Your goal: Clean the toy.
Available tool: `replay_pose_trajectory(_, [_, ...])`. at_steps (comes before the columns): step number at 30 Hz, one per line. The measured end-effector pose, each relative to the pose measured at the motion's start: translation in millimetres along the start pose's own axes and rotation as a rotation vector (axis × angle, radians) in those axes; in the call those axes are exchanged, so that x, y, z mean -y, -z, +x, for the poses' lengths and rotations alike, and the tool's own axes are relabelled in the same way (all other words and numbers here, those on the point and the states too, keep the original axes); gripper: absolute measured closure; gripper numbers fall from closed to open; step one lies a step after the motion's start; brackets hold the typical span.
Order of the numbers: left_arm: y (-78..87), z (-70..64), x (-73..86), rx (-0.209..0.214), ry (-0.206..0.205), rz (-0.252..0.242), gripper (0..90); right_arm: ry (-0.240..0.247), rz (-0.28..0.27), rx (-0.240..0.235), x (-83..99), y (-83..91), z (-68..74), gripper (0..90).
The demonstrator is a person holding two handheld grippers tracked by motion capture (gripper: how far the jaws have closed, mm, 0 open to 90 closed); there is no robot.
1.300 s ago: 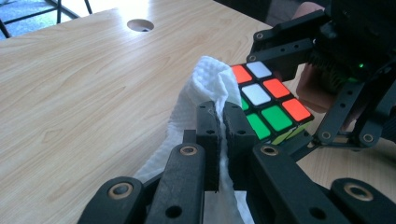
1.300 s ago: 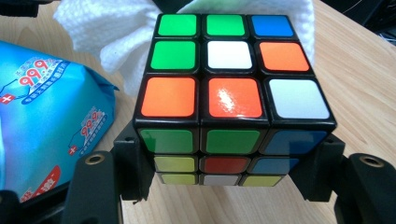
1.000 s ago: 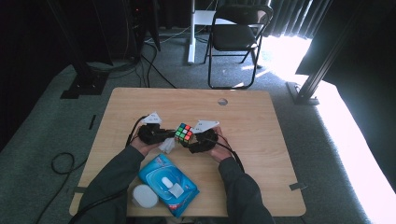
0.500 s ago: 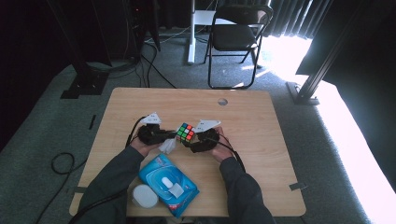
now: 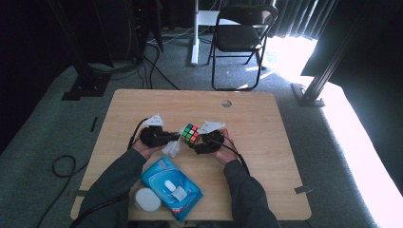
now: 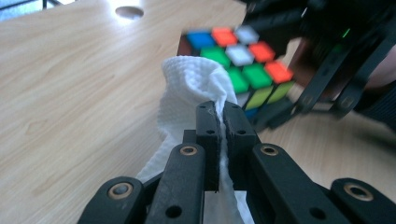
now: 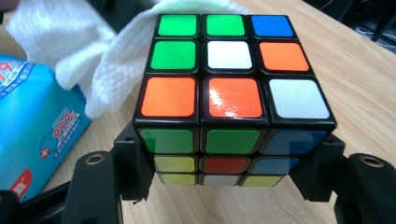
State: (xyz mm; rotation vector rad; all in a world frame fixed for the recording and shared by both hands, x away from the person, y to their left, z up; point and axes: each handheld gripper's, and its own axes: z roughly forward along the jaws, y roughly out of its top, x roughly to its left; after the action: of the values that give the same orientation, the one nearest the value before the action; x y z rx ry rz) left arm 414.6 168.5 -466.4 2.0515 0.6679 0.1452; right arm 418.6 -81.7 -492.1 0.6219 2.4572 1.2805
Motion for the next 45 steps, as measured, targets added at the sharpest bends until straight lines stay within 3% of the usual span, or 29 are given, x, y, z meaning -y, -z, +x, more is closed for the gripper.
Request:
replay_pose_trajectory(3, [-5.7, -2.4, 2.4, -0.007, -0.009, 0.022, 86.9, -0.016, -0.018, 0.021, -3.4, 2.5, -1.1, 34.3])
replay_pose_trajectory(7, [-5.9, -5.1, 0.3, -0.011, -0.007, 0.001, 86.9, -0.012, -0.001, 0.05, -7.7, 0.5, 0.5, 34.3])
replay_pose_trajectory(13, [-2.9, -12.0, -7.5, 0.004, -0.036, -0.012, 86.9, -0.022, 0.03, 0.08, -7.9, -9.3, 4.5, 34.3])
replay_pose_trajectory(18, [-2.2, -10.8, -7.9, -0.004, -0.036, -0.017, 86.9, -0.052, 0.019, 0.074, -9.5, -13.4, 6.0, 34.3])
replay_pose_trajectory(22, [-3.0, -10.2, -6.7, -0.015, -0.042, -0.007, 86.8, -0.046, 0.025, 0.084, -10.3, -13.2, 6.5, 34.2])
replay_pose_trajectory(28, [-12.2, -9.5, 0.7, -0.06, -0.06, 0.068, 86.8, -0.069, -0.021, 0.072, -12.5, -8.2, 5.0, 34.2])
replay_pose_trajectory(34, [-12.8, -11.3, 0.0, -0.069, -0.064, 0.066, 86.8, -0.061, -0.02, 0.072, -14.4, -6.4, 5.3, 34.2])
replay_pose_trajectory(41, [-5.1, -15.1, -7.3, -0.053, -0.068, 0.022, 86.8, -0.067, 0.009, 0.074, -7.7, -10.7, 5.1, 34.2])
replay_pose_trajectory(45, [-5.1, -15.9, -8.1, -0.048, -0.075, 0.024, 86.7, -0.067, 0.012, 0.079, -8.2, -11.3, 5.7, 34.2])
